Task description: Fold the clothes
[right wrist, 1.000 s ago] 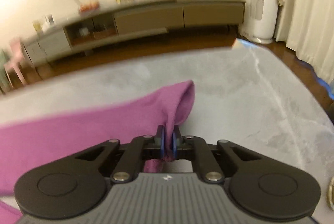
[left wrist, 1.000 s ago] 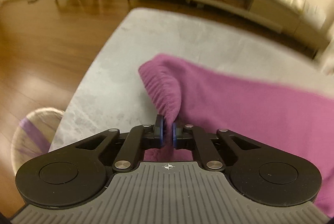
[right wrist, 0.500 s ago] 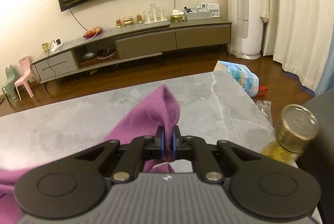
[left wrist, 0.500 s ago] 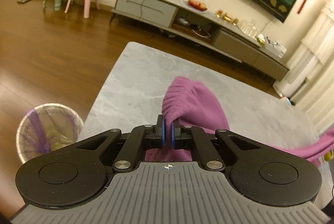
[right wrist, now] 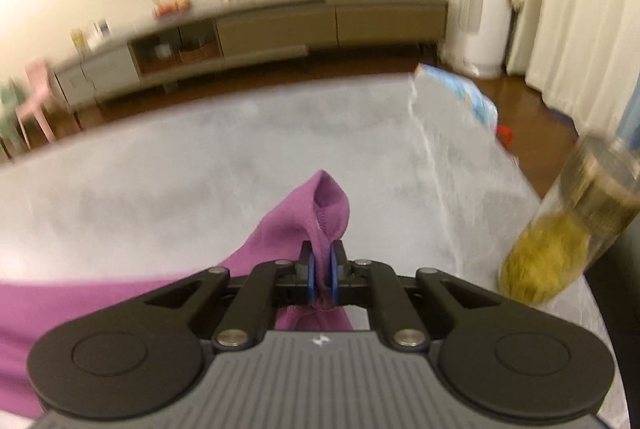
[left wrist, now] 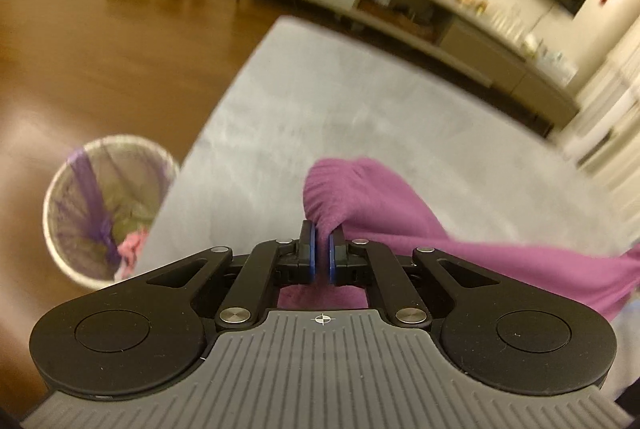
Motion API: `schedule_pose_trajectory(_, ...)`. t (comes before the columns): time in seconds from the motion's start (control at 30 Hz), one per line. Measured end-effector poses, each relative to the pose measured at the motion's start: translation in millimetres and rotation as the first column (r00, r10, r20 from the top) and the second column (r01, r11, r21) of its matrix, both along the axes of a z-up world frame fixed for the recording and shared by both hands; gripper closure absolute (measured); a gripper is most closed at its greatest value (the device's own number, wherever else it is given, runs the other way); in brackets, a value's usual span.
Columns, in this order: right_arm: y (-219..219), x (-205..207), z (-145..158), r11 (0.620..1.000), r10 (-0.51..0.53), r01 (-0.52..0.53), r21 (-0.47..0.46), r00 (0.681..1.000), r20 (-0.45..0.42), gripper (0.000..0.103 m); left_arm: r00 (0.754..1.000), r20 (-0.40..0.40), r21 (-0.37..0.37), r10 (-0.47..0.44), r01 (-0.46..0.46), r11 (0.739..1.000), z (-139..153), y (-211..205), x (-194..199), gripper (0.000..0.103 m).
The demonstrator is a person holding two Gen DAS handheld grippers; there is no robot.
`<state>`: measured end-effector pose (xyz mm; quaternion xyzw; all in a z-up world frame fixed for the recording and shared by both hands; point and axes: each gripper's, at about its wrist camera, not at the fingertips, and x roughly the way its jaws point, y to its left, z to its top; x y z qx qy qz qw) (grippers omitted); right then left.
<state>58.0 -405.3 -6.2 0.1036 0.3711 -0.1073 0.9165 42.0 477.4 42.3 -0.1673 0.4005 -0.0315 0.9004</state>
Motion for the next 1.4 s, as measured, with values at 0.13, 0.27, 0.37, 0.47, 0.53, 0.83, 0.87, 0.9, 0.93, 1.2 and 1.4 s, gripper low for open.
schedule_pose_trajectory(0.13, -5.6, -4.0, -4.4, 0.999, -0.002, 0.001, -0.032, 0.999, -0.032, 0.096, 0.997, -0.073, 0.039, -0.005, 0.008, 0.999, -8.2, 10.3, 0.0, 0.103)
schedule_pose_trajectory(0.27, -11.4, 10.3, -73.0, 1.000, -0.010, 0.007, -0.016, 0.973, -0.232, 0.095, 0.965, -0.261, 0.072, 0.003, 0.016, 0.997, -72.8, 11.6, 8.9, 0.103)
schedule_pose_trajectory(0.37, -12.3, 7.1, -87.4, 0.999, -0.033, 0.039, 0.027, 0.979, -0.201, 0.088, 0.979, -0.202, 0.028, 0.015, -0.009, 1.000, -71.9, 11.2, 6.4, 0.103)
schedule_pose_trajectory(0.47, -14.6, 0.4, -80.6, 0.996, -0.058, 0.068, 0.058, 0.986, -0.158, 0.070, 0.987, -0.159, 0.014, 0.013, -0.011, 1.000, -64.8, 7.7, 9.2, 0.082)
schedule_pose_trajectory(0.53, -13.1, -10.4, -70.7, 0.993, -0.082, 0.090, 0.074, 0.991, -0.104, 0.060, 0.990, -0.142, -0.017, 0.021, -0.024, 1.000, -64.6, 7.7, 9.6, 0.064)
schedule_pose_trajectory(0.83, 50.6, -54.5, -53.0, 0.985, -0.127, 0.134, -0.107, 0.990, 0.064, 0.036, 0.989, -0.066, -0.175, 0.134, -0.143, 0.974, -76.0, 18.8, -2.0, 0.042)
schedule_pose_trajectory(0.87, 65.3, -50.7, -52.3, 0.986, -0.082, 0.090, -0.139, 0.995, 0.063, 0.036, 0.990, -0.063, -0.172, 0.130, -0.139, 0.975, -77.5, 17.9, 2.4, 0.041)
schedule_pose_trajectory(0.9, 80.1, -46.8, -51.6, 0.984, -0.036, 0.046, -0.172, 0.997, 0.061, 0.036, 0.990, -0.060, -0.169, 0.125, -0.134, 0.976, -79.0, 17.0, 6.9, 0.038)
schedule_pose_trajectory(0.93, 94.6, -43.6, -51.0, 0.980, 0.012, 0.000, -0.197, 0.998, 0.060, 0.036, 0.992, -0.057, -0.165, 0.115, -0.123, 0.979, -80.3, 15.1, 12.7, 0.036)
schedule_pose_trajectory(1.2, 195.7, -33.7, -78.4, 0.894, 0.381, -0.372, -0.249, 0.924, -0.011, 0.028, 0.997, -0.068, -0.093, -0.031, 0.025, 0.995, -87.8, -14.4, 49.4, 0.088)
schedule_pose_trajectory(1.4, 199.6, -24.4, -91.6, 0.881, 0.417, -0.423, -0.212, 0.906, -0.072, 0.023, 0.982, 0.136, -0.164, -0.128, 0.150, 0.975, -46.6, -8.8, -18.5, 0.090)
